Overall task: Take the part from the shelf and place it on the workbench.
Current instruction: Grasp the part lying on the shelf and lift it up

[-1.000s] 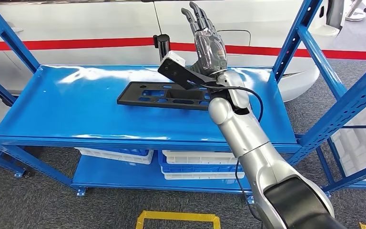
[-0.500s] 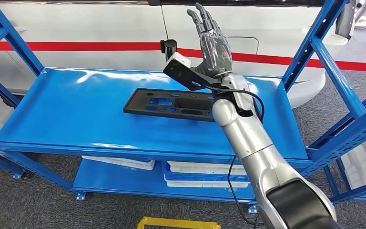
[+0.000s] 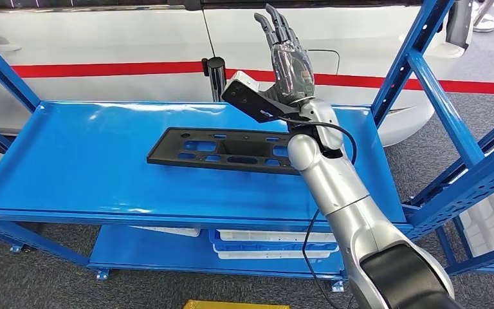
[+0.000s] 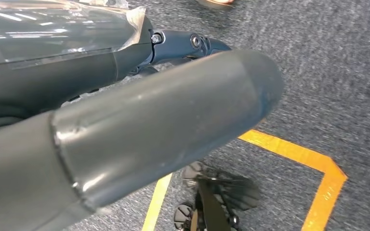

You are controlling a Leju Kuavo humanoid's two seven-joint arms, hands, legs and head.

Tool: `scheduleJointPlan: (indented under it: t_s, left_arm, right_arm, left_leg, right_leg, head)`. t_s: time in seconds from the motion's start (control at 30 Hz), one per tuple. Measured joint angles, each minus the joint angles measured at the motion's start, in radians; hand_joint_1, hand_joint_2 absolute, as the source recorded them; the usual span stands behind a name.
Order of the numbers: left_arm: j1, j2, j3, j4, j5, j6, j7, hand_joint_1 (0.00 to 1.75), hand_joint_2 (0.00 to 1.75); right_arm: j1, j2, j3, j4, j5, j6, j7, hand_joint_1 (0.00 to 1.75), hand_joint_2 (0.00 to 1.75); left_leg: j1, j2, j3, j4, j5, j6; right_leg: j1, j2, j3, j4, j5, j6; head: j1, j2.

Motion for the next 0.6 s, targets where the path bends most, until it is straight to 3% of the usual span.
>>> scheduleJointPlan:
  t_s: [0.07,0.13,0.2,0.27,0.3,0.43,0.6]
  left_arm:
    - [-0.001,0.001,-0.004,0.000,-0.017,0.001,0.034,0.00,0.00]
    - [0.001,0.002,-0.016,0.000,-0.049,0.003,0.102,0.00,0.00]
    - [0.003,0.002,-0.032,0.002,-0.083,0.007,0.185,0.00,0.00]
    - [0.005,0.002,-0.048,0.005,-0.105,0.009,0.249,0.00,0.00]
    - [0.005,0.002,-0.055,0.006,-0.111,0.009,0.271,0.00,0.00]
    - [0.009,0.002,-0.074,0.010,-0.122,0.010,0.298,0.00,0.00]
    - [0.009,0.002,-0.086,0.010,-0.132,0.009,0.350,0.00,0.00]
  right_arm:
    - [0.000,0.000,0.000,-0.005,0.000,0.004,0.000,0.00,1.75]
    - [0.003,0.000,0.000,-0.014,0.000,0.012,0.000,0.00,1.75]
    - [0.007,-0.002,0.001,-0.029,0.000,0.018,0.000,0.00,1.75]
    - [0.010,-0.006,0.002,-0.041,0.000,0.023,0.000,0.00,1.75]
    - [0.011,-0.008,0.003,-0.044,0.000,0.027,-0.001,0.00,1.75]
    - [0.020,-0.011,0.005,-0.055,-0.001,0.032,-0.002,0.00,1.75]
    - [0.023,-0.014,0.010,-0.061,-0.003,0.035,-0.006,0.00,1.75]
  left_leg:
    - [-0.007,0.000,0.031,-0.074,0.024,0.010]
    - [-0.011,-0.001,0.034,-0.080,0.020,0.016]
    - [-0.011,-0.002,0.042,-0.096,0.029,0.008]
    - [-0.011,-0.005,0.050,-0.108,0.036,-0.005]
    - [-0.014,-0.007,0.050,-0.107,0.036,-0.004]
    - [-0.026,-0.008,0.049,-0.106,0.034,0.008]
    - [-0.032,-0.008,0.047,-0.103,0.033,0.018]
  right_leg:
    - [0.003,0.001,0.001,-0.001,-0.004,0.006]
    - [0.004,0.001,0.003,-0.008,-0.004,0.017]
    - [0.007,0.000,0.011,-0.019,-0.002,0.015]
    - [0.013,0.000,0.019,-0.026,-0.001,0.005]
    - [0.014,0.000,0.021,-0.029,0.001,0.003]
    - [0.012,-0.002,0.020,-0.030,0.002,0.005]
    - [0.007,-0.002,0.020,-0.030,0.002,0.023]
  head:
    - [0.000,0.000]
    - [0.000,0.000]
    - [0.003,0.000]
    - [0.010,0.000]
    - [0.013,0.000]
    - [0.014,0.000]
    - [0.014,0.000]
